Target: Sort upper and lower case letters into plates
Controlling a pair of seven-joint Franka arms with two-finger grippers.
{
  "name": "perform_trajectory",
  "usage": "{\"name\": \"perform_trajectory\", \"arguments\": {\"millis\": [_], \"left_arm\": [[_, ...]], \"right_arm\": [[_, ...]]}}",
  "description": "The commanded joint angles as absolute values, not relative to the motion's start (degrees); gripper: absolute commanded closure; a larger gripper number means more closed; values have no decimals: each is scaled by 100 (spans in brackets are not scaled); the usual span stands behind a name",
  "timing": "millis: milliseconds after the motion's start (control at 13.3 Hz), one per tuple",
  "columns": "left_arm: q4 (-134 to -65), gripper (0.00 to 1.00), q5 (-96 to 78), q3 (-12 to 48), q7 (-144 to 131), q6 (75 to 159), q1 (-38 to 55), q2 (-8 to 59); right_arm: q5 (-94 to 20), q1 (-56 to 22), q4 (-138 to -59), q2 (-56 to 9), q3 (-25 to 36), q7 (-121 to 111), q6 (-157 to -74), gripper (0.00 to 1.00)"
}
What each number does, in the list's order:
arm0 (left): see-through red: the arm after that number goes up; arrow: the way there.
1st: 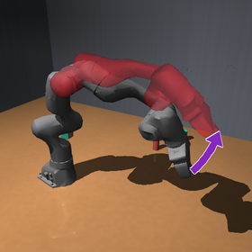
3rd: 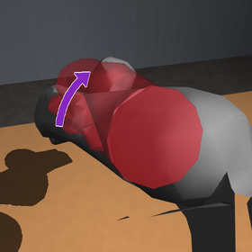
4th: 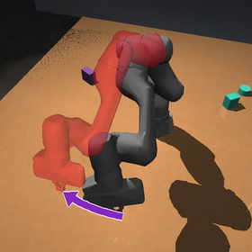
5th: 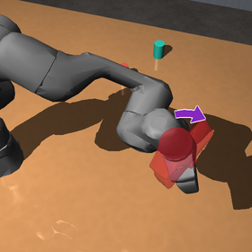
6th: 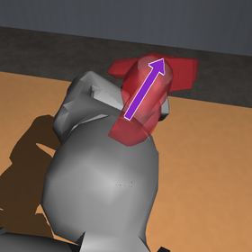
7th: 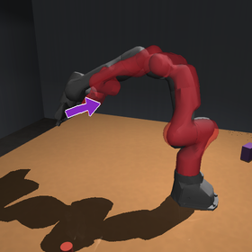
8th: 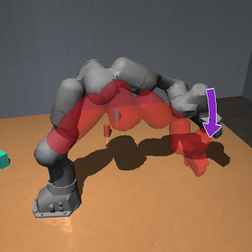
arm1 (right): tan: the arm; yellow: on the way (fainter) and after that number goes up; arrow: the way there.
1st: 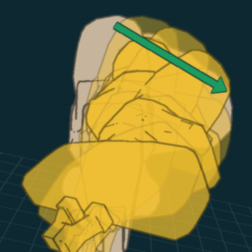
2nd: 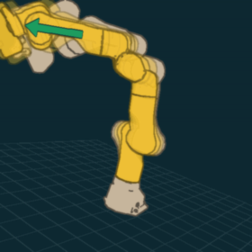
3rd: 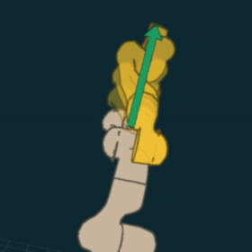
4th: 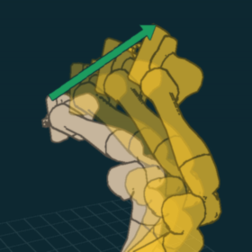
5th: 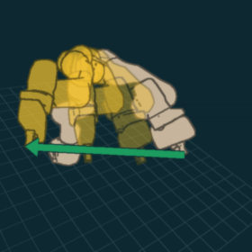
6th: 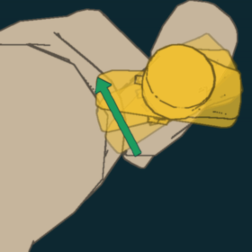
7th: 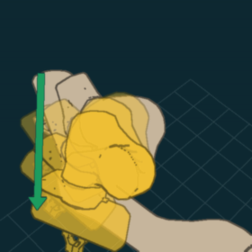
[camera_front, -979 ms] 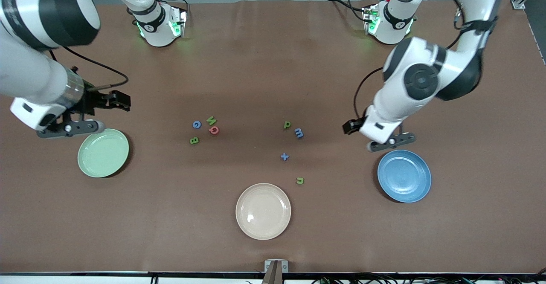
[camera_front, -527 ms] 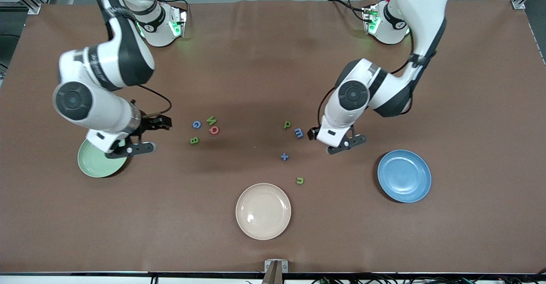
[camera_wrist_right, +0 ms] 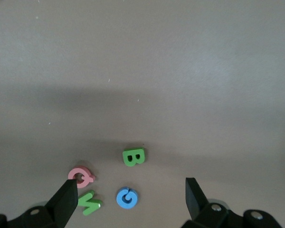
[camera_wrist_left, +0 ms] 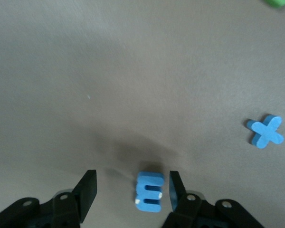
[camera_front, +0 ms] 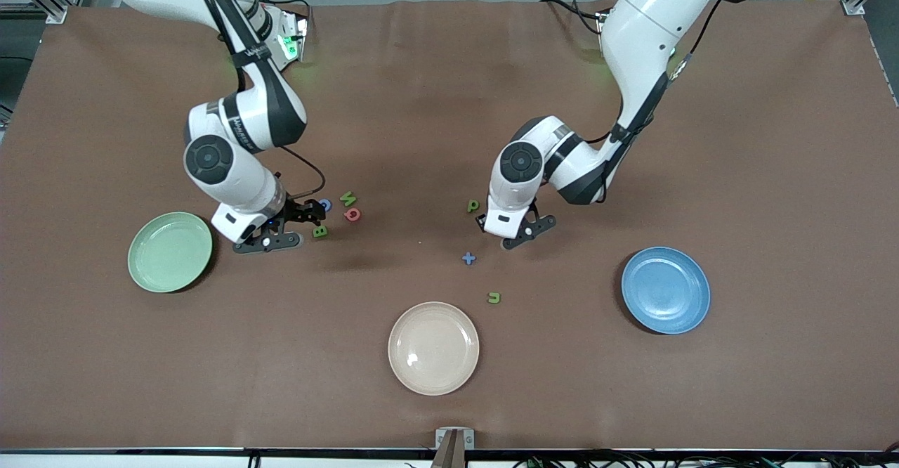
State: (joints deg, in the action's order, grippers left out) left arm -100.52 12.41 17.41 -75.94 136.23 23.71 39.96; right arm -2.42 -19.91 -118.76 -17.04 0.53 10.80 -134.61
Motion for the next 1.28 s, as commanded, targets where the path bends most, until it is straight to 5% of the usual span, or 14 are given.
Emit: {"name": "perform_trajectory", "arguments": {"millis": [0, 301, 527, 1205], "left_arm": [[-9773, 37, 1371, 1705, -7936, 13614, 2470, 4183], [-9773, 53, 1362, 1696, -7954, 13641, 2549, 4254], [-9773, 100, 1371, 1696, -8050, 13632, 2540, 4254], [-9467, 100, 1811, 1002, -7043, 12341, 1497, 3024]], "right_arm": [[-352, -2048, -12286, -1748, 88, 1160, -14069, 0], [-343, -2091, -12261, -2222, 88, 1134, -14580, 0], [-334, -2057, -12182, -2521, 88, 1055, -14818, 1], [-299, -2092, -12067, -2812, 88, 1037, -14836, 36]]}}
